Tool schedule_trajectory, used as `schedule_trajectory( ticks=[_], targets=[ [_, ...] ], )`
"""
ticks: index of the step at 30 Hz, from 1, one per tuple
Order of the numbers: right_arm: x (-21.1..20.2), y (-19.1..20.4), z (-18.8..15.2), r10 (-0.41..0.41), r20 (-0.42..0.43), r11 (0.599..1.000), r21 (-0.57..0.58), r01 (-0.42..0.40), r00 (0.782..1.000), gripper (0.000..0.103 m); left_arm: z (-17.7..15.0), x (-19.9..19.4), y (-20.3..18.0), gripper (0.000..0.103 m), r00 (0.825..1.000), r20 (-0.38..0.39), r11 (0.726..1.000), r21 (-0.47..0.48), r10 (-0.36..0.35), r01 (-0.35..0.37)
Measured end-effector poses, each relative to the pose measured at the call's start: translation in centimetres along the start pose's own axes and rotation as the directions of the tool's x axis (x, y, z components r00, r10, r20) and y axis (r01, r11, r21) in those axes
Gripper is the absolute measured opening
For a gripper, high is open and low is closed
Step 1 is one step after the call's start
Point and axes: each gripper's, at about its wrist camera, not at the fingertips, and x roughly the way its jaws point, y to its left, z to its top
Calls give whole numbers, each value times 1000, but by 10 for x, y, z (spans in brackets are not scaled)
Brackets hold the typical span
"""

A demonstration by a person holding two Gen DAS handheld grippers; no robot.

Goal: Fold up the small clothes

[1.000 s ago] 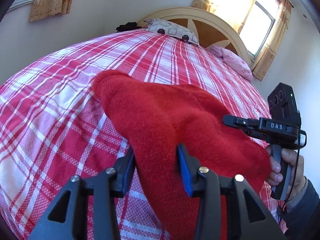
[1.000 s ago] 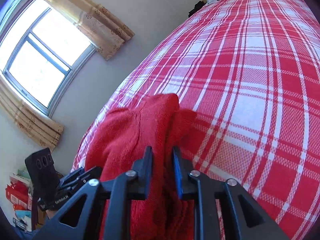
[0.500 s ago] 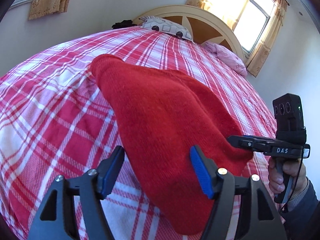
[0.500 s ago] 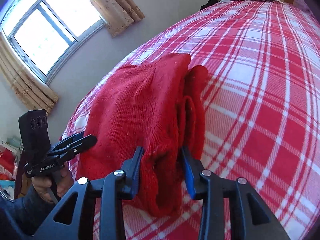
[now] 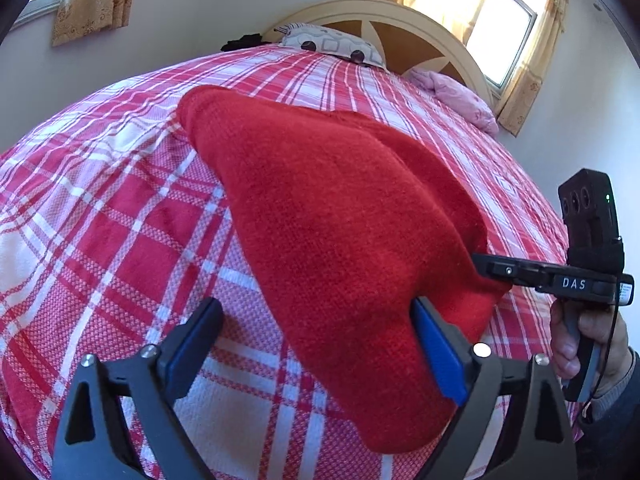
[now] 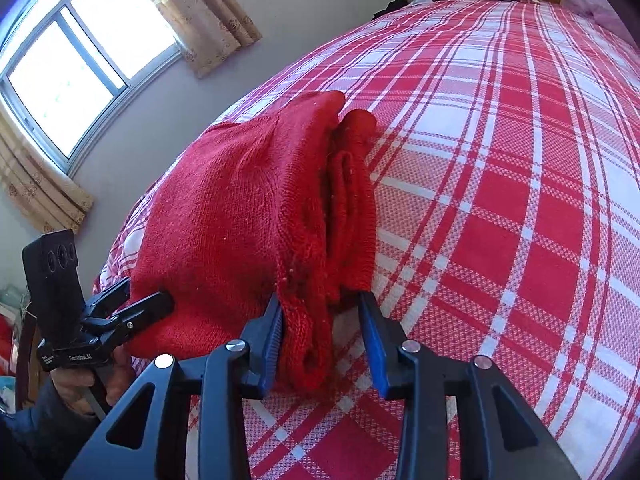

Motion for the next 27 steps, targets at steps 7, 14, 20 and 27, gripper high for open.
schedule_trajectory(
  ticks=[7,14,20,27],
  targets=[
    [-7,4,-8,-38,46,999,41,36,998,43,-3,-7,1,96,1000,-10,1000,-7,-3,3],
    [-41,29,-19,-160,121,987,33,157,980,51,-1,-39,-11,96,996,46,996,37,74,-75],
    [-91,73,-37,-245,257,963,-46,265,935,55,-10,-81,-23,100,982,146,985,102,122,-138],
    [-147,136,-60,-259,435,928,-134,347,862,61,-2,-128,-36,103,954,269,979,119,130,-167]
  ],
)
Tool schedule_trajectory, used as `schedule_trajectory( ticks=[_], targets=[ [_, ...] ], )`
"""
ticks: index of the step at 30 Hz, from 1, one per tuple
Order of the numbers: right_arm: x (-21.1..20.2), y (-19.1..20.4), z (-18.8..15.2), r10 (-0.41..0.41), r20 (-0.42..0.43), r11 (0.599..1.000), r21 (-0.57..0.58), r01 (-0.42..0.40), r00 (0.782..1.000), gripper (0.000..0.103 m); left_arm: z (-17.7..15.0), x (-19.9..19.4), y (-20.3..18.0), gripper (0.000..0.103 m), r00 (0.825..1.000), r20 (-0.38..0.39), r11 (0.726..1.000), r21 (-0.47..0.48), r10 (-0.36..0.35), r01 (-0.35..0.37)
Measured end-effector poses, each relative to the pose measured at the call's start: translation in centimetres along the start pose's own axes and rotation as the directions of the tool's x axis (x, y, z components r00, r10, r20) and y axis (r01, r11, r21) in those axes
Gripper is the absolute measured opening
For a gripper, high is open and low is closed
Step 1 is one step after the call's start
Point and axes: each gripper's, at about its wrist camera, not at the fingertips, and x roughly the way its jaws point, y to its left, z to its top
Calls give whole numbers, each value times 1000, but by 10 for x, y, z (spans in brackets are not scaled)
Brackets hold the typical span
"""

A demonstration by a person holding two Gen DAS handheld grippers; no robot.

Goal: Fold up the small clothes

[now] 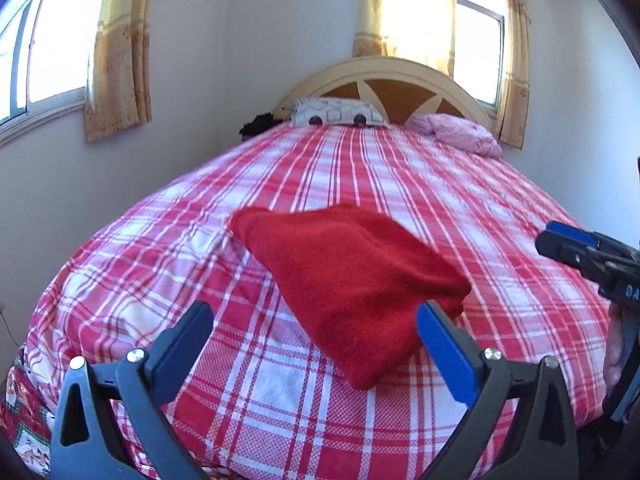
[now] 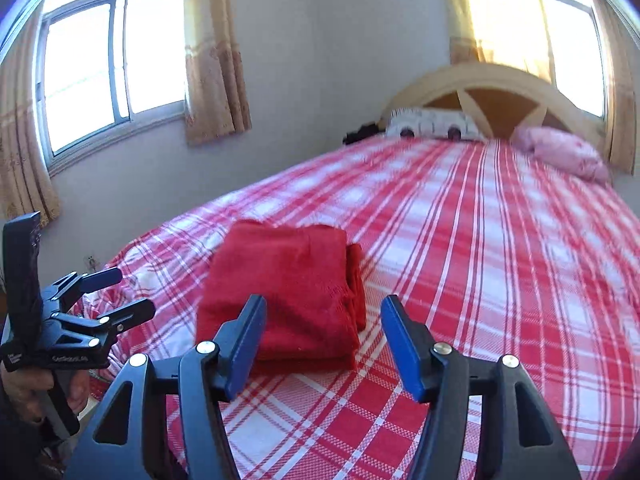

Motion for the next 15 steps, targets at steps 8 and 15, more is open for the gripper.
schedule_trajectory(
  ticks=[8,15],
  targets=[
    [-47,13,10,-21,77,999,-23,23,997,66,12,-30,-4,103,997,80,1000,-1,-22,22],
    [-57,15,8,-19,97,999,-26,22,995,66,13,-41,-16,103,995,100,1000,15,-26,25]
  ],
)
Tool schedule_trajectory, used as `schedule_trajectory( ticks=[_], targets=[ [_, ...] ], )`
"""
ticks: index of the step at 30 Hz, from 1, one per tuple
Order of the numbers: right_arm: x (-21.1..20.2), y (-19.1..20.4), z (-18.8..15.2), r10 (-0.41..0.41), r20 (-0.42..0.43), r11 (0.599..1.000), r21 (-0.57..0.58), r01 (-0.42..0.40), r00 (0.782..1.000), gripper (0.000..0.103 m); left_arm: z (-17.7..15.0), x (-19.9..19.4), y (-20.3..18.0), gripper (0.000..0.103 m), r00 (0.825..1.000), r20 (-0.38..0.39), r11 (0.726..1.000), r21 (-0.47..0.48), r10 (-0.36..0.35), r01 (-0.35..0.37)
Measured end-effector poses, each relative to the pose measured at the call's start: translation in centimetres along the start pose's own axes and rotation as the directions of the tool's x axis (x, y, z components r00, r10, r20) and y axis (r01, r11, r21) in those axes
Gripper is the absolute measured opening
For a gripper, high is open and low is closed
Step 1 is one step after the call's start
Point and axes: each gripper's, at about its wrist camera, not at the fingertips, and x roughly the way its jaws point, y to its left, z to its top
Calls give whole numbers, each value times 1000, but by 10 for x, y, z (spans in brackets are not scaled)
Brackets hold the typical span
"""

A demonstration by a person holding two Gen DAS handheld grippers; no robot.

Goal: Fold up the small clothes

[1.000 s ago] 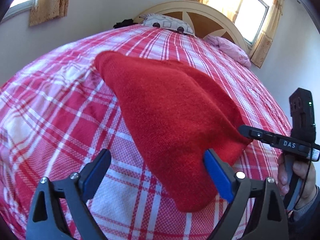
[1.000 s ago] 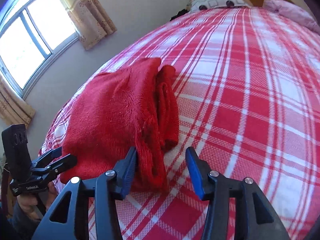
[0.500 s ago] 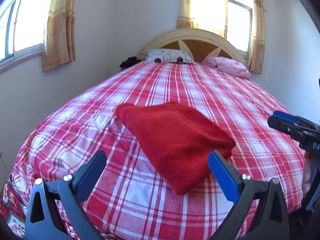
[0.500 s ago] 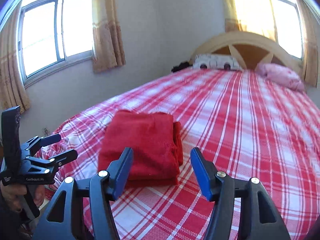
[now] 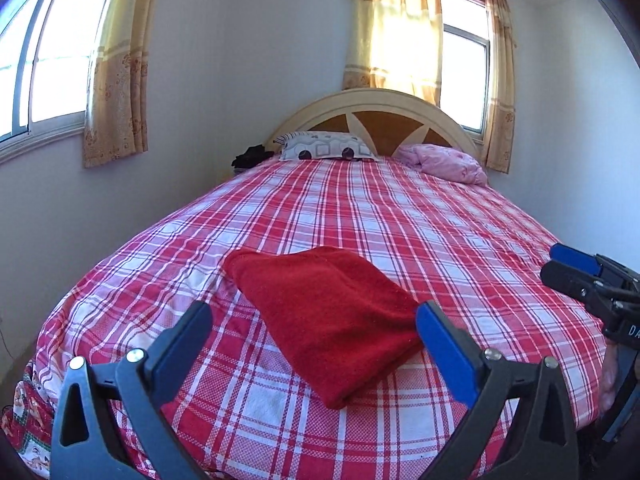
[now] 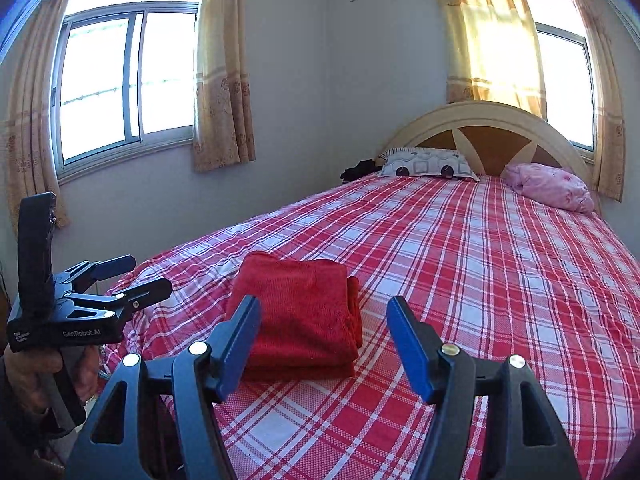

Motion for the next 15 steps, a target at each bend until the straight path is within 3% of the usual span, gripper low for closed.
schedule_trajectory(
  ticks=[15],
  targets=[
    [0,0,-9,21,-9,1000,11,-21,1000,66,-3,2,-1,103,1000,-10,1000,0,7,-7]
  ],
)
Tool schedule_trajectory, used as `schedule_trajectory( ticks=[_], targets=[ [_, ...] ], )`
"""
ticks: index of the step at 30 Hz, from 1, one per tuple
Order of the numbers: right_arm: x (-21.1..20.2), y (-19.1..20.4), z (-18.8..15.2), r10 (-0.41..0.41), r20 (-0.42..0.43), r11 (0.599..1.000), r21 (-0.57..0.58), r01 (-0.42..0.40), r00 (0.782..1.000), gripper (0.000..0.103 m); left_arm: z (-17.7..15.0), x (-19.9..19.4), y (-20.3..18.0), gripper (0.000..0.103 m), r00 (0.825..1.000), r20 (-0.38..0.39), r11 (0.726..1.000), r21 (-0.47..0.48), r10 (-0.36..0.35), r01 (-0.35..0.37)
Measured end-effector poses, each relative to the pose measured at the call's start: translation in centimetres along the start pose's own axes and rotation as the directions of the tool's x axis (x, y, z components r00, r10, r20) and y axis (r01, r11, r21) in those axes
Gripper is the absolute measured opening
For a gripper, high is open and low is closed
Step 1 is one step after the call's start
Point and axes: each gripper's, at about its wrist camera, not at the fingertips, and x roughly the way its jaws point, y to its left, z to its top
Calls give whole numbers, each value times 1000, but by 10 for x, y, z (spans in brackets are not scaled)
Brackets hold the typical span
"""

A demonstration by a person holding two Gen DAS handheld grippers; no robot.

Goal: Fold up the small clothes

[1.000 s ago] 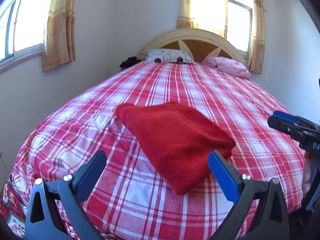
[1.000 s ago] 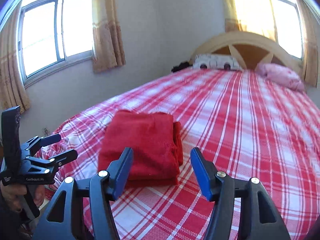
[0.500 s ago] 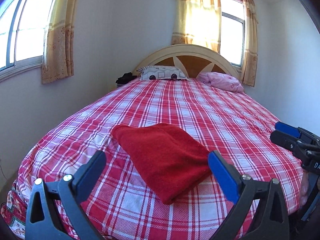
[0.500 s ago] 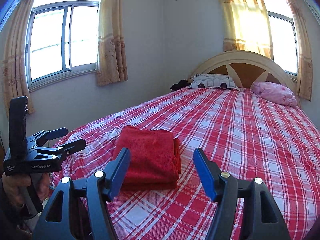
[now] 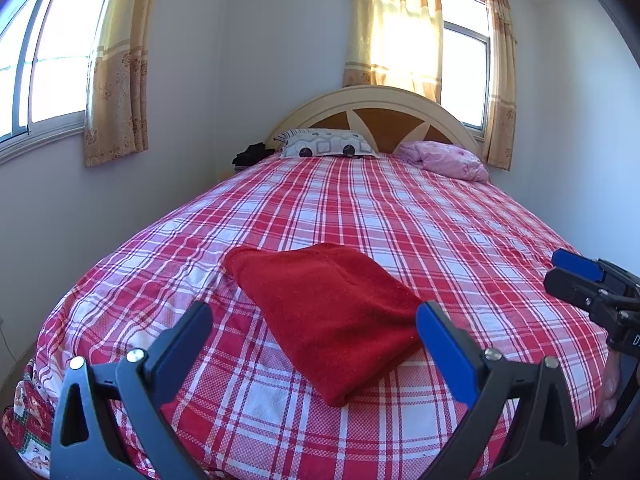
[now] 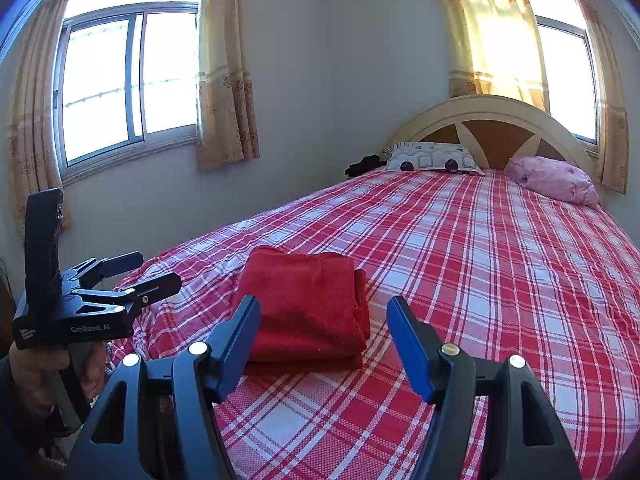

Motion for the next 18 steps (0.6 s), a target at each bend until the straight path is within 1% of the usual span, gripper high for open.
schedule_trajectory(
  ticks=[5,11,18],
  targets=[
    [0,0,-3,2,-7,1000,2,-2,1000,66,0,-1,-1,103,1000,0,1000,8,6,-6],
    [-1,-1,-3,0,-2,1000,4,0,1000,66,3,0,-3,103,999,-10,999,23,31,-31],
    [-6,2,-3,1,11,1000,-7,-1,1000,66,4,0,-3,103,999,-20,999,9,33,-33]
  ],
)
